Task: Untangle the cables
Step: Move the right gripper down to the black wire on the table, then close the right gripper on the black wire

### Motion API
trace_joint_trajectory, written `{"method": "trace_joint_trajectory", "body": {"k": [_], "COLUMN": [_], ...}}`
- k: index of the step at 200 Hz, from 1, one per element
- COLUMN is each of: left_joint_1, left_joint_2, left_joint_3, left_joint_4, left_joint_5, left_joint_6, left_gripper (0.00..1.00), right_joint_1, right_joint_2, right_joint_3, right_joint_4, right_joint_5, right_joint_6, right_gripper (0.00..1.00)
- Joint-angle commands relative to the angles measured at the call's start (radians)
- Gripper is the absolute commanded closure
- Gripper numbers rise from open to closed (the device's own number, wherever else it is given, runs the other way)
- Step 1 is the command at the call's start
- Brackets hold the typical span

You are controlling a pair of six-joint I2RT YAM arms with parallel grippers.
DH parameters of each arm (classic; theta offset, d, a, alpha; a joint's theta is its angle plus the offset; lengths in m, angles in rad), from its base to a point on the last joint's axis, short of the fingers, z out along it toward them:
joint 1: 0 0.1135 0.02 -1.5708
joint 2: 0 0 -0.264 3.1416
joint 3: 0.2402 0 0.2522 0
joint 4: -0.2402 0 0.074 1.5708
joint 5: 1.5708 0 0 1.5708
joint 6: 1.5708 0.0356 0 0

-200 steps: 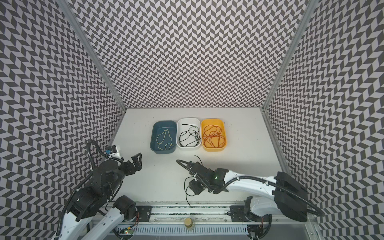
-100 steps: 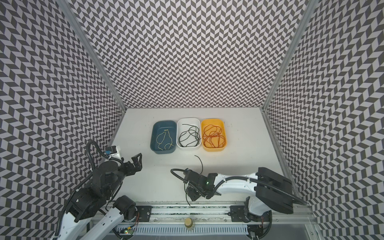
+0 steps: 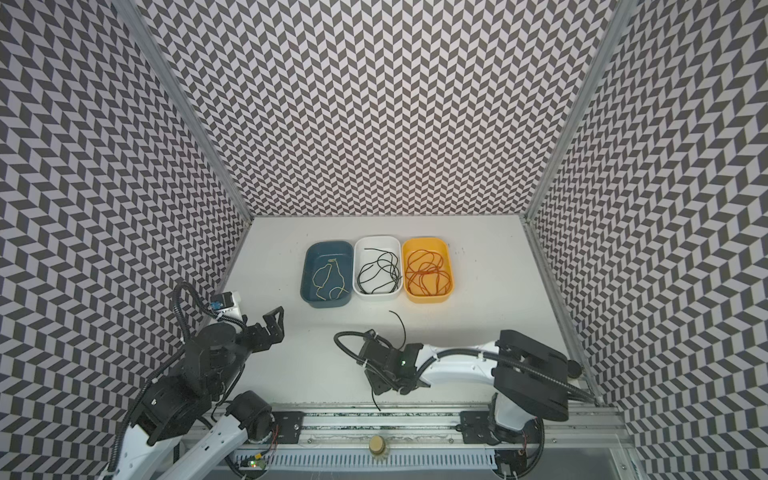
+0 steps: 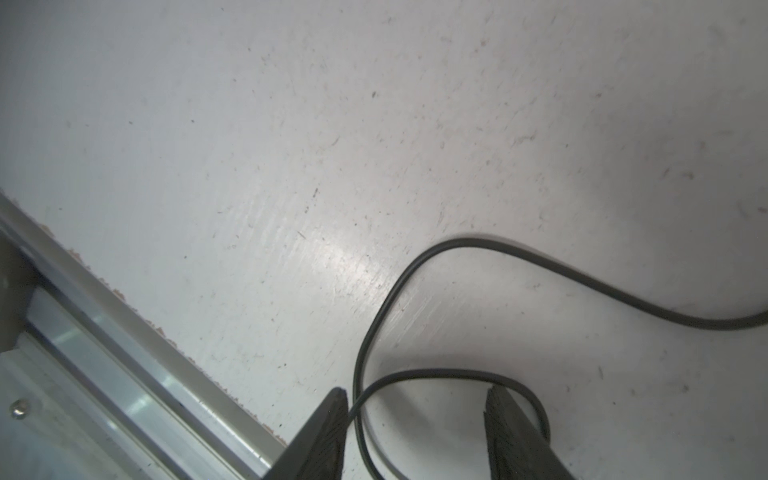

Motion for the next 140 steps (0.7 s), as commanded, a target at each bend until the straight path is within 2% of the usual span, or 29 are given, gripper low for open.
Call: {"method": "trace_joint_trajectory", "body": {"k": [1, 92, 110, 140], "left_joint_1": [-0.005, -0.005, -0.005, -0.006], "left_joint_2": [-0.011, -0.018, -0.016, -0.016], "left_joint_3": [-0.002, -0.004, -0.005, -0.003], "left_joint_4": [-0.017, -0.015, -0.014, -0.016], "left_joint_5": [-0.028, -0.028, -0.026, -0.026], "left_joint_6": [-0.015, -0.015, -0.014, -0.015], "left_gripper": [0.0, 0.0, 0.0, 0.0], "right_joint_1": [0.018, 0.035, 0.034, 0.035], "right_joint_2": [0.026, 0.129, 0.156, 0.17], "right_joint_3": [0.033, 0.081, 0.107, 0.12], "right_joint_4": [-0.015, -0.012, -0.031, -0.051], "right_joint_5": [0.063, 0.082, 0.075, 0.094], "right_joint_6": [0.054, 0.065, 0.064, 0.071], "right_gripper": [0.47, 0.59, 0.65, 0.66]}}
